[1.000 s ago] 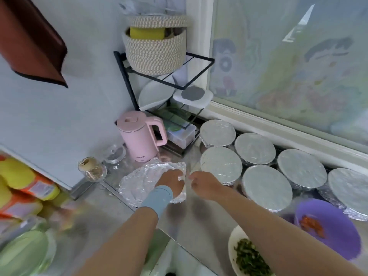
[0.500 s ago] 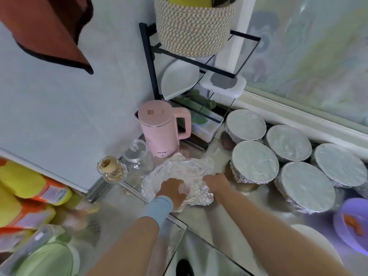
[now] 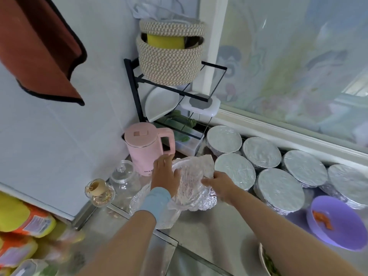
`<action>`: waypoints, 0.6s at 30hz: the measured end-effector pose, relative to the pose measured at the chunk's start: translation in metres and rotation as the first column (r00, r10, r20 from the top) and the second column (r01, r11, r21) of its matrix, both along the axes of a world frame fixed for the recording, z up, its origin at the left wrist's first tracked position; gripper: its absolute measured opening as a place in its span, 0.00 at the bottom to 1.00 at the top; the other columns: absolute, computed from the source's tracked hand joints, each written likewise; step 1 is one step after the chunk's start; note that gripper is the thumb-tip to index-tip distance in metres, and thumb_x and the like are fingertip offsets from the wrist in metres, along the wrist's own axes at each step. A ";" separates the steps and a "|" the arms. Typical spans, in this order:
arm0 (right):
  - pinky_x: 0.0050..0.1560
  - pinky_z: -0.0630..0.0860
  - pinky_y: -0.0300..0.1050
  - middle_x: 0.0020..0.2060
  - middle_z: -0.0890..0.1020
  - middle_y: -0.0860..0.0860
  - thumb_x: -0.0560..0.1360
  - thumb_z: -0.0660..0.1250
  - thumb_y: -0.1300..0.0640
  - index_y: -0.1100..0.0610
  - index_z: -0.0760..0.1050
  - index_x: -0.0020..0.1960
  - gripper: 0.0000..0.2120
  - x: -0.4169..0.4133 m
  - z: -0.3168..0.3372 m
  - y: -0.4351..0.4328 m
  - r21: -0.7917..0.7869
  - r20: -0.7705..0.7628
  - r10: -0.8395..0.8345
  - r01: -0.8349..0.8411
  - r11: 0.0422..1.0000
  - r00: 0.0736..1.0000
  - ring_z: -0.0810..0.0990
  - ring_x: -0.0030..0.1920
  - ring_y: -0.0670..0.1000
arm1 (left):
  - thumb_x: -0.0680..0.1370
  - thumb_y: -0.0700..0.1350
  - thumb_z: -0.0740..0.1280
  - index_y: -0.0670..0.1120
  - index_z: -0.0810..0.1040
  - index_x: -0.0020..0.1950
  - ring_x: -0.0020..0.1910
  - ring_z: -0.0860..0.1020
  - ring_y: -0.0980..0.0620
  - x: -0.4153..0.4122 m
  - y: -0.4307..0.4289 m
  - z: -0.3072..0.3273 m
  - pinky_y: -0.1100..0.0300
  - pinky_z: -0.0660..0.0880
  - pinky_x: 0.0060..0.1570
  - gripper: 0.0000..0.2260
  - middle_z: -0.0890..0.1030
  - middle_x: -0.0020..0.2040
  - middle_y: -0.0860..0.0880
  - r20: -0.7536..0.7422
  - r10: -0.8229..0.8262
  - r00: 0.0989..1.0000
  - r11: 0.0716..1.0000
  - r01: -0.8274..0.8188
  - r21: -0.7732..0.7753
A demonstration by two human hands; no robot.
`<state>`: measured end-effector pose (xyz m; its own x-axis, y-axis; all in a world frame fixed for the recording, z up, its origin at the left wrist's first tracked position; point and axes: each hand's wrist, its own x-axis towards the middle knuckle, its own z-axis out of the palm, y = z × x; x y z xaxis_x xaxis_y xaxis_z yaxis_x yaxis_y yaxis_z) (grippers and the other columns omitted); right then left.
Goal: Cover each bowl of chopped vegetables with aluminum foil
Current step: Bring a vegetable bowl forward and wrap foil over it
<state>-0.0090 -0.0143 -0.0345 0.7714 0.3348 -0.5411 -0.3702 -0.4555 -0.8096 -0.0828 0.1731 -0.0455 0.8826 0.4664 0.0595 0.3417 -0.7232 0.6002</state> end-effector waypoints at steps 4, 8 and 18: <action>0.45 0.76 0.45 0.45 0.84 0.54 0.75 0.71 0.63 0.57 0.79 0.52 0.07 0.014 0.032 -0.049 0.036 -0.030 -0.041 0.042 0.998 0.999 0.82 0.45 0.53 | 0.78 0.52 0.61 0.53 0.62 0.74 0.74 0.58 0.44 0.027 -0.026 0.019 0.44 0.59 0.72 0.25 0.63 0.75 0.48 -0.156 -0.075 0.985 0.997 0.078 0.008; 0.34 0.66 0.42 0.37 0.75 0.57 0.65 0.70 0.62 0.58 0.76 0.37 0.04 0.023 0.046 -0.108 -0.110 0.009 -0.144 0.144 0.983 0.989 0.69 0.32 0.52 | 0.79 0.48 0.61 0.56 0.56 0.78 0.68 0.71 0.45 0.039 -0.071 0.030 0.48 0.69 0.66 0.28 0.67 0.75 0.50 -0.202 -0.227 0.953 0.948 0.169 -0.269; 0.26 0.64 0.35 0.27 0.77 0.52 0.71 0.67 0.68 0.61 0.79 0.41 0.05 -0.017 0.033 -0.268 -0.238 0.091 -0.231 0.246 0.939 0.969 0.70 0.27 0.47 | 0.79 0.45 0.64 0.52 0.68 0.72 0.58 0.77 0.44 0.034 -0.221 0.023 0.56 0.75 0.55 0.22 0.75 0.67 0.46 -0.293 -0.350 0.890 0.876 0.200 -0.439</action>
<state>-0.0261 -0.2825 -0.0019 0.8461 -0.0006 -0.5330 -0.4462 -0.5476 -0.7078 -0.0488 -0.0477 -0.0222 0.9027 0.1192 -0.4134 0.4061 -0.5536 0.7271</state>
